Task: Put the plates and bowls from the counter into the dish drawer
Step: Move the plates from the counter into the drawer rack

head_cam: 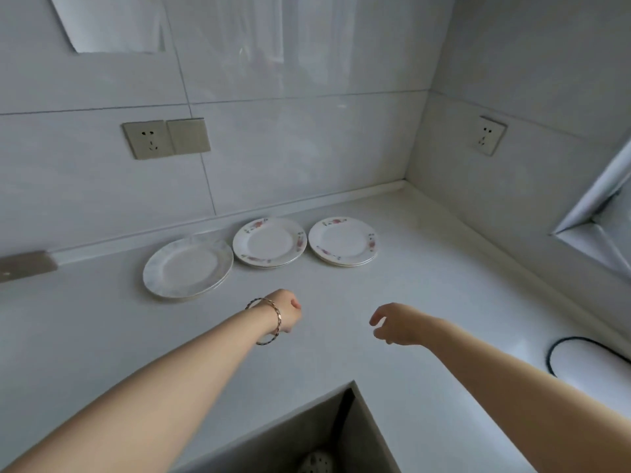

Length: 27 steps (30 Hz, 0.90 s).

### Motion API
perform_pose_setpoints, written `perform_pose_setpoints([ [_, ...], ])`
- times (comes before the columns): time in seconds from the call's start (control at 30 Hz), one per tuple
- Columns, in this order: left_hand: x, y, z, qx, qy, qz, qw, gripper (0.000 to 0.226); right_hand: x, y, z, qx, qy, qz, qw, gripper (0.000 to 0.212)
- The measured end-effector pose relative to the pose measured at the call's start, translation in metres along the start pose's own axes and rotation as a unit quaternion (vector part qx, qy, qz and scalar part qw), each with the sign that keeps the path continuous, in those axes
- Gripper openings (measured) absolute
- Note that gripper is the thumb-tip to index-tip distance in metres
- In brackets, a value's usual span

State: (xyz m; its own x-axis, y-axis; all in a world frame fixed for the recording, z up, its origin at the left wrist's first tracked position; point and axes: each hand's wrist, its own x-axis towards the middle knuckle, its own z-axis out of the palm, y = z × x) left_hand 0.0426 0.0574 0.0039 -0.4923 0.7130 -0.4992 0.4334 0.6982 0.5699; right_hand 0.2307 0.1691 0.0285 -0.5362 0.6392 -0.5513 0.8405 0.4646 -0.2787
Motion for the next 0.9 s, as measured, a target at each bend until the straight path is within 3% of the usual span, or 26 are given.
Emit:
perform_pose_setpoints([
  [0.33, 0.219, 0.065, -0.058, -0.03, -0.081, -0.019, 0.996, 0.025, 0.185, 0.001, -0.066, 0.111, -0.019, 0.08, 0.99, 0.035],
  [0.5, 0.316, 0.089, -0.075, -0.032, -0.046, -0.007, 0.998, 0.023, 0.262, 0.009, -0.078, 0.157, -0.021, 0.157, 0.975, 0.037],
  [0.63, 0.385, 0.101, -0.077, 0.031, -0.024, -0.006, 0.999, 0.024, 0.319, 0.022, -0.068, 0.256, 0.035, 0.263, 0.93, 0.022],
  [0.7, 0.409, 0.105, -0.074, 0.044, -0.024, -0.023, 0.999, 0.041, 0.339, 0.028, -0.059, 0.314, 0.052, 0.3, 0.899, 0.025],
  [0.9, 0.431, 0.117, -0.044, 0.015, -0.037, -0.042, 0.998, 0.044, 0.356, 0.032, -0.045, 0.436, 0.117, 0.311, 0.836, 0.027],
])
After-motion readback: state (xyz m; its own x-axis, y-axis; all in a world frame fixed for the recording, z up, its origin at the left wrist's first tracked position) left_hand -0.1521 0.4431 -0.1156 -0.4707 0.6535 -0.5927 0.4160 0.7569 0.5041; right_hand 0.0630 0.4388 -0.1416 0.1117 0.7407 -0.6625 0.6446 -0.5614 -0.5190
